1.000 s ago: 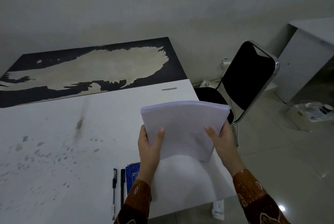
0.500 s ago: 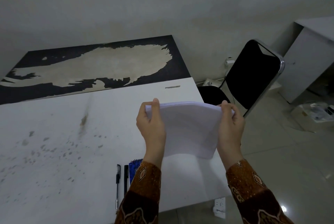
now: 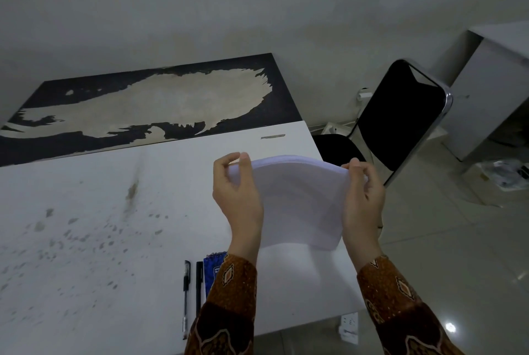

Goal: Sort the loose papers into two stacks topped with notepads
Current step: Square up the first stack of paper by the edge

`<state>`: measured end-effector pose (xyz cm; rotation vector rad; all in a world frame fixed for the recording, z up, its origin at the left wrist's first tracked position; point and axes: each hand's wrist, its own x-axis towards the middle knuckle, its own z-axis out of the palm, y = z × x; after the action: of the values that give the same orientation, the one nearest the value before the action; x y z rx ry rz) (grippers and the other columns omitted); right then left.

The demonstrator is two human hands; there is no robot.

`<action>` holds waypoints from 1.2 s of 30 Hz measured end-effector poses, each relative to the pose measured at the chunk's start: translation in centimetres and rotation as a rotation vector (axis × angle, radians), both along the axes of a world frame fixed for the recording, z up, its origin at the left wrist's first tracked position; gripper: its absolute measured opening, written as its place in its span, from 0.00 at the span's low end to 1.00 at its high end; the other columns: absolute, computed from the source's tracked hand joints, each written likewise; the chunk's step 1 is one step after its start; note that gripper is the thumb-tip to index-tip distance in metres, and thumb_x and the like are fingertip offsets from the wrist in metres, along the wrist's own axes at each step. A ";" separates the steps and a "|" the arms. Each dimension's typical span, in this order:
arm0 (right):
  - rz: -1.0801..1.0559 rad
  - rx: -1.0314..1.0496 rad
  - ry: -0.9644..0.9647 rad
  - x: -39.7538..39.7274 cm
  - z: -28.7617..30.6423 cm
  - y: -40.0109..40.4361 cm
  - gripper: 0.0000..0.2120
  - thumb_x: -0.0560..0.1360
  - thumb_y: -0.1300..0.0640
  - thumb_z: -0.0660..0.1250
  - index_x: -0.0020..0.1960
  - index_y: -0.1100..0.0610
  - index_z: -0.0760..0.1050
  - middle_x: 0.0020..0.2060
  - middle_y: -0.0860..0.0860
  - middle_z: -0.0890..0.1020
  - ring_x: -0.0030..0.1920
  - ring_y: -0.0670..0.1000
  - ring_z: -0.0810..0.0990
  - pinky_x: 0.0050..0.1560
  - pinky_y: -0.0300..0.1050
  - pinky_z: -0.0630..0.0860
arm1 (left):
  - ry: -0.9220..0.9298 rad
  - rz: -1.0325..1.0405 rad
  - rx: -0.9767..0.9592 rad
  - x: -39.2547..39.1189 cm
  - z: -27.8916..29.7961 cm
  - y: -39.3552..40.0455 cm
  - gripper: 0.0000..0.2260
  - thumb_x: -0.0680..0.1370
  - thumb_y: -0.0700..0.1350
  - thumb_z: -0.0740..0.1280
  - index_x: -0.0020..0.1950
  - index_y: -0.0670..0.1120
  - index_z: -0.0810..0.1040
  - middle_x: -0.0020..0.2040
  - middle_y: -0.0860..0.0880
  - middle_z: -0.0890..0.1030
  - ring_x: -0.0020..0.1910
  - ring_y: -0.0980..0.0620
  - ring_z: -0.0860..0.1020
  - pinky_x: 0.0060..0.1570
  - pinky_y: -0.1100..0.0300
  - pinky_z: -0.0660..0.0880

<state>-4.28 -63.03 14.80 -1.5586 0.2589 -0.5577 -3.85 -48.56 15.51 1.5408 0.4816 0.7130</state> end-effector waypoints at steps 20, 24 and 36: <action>0.538 -0.105 0.204 -0.6 -9.5 -4.4 0.19 0.79 0.57 0.60 0.67 0.45 0.62 0.61 0.38 0.74 0.61 0.36 0.74 0.64 0.39 0.71 | 0.084 -0.330 -0.248 -1.7 -7.3 1.1 0.12 0.75 0.49 0.69 0.57 0.49 0.77 0.52 0.52 0.82 0.50 0.54 0.82 0.46 0.60 0.79; 0.451 -0.093 0.210 -0.7 -10.6 -3.0 0.17 0.82 0.60 0.53 0.70 0.54 0.60 0.61 0.46 0.74 0.61 0.38 0.74 0.65 0.37 0.70 | 0.102 -0.299 -0.228 -1.5 -7.8 0.3 0.12 0.75 0.46 0.71 0.57 0.55 0.76 0.53 0.53 0.82 0.53 0.55 0.81 0.51 0.58 0.79; 0.306 -0.065 0.123 -1.7 -10.5 -1.4 0.16 0.82 0.61 0.54 0.68 0.57 0.61 0.58 0.48 0.75 0.56 0.39 0.76 0.54 0.31 0.72 | 0.018 -0.212 -0.227 -1.7 -7.9 0.0 0.14 0.75 0.46 0.71 0.59 0.49 0.75 0.52 0.52 0.81 0.51 0.56 0.81 0.49 0.59 0.80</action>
<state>-6.00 -64.47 4.26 -1.6594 0.0926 -0.2335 -5.53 -48.60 7.63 1.3613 0.3913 0.4645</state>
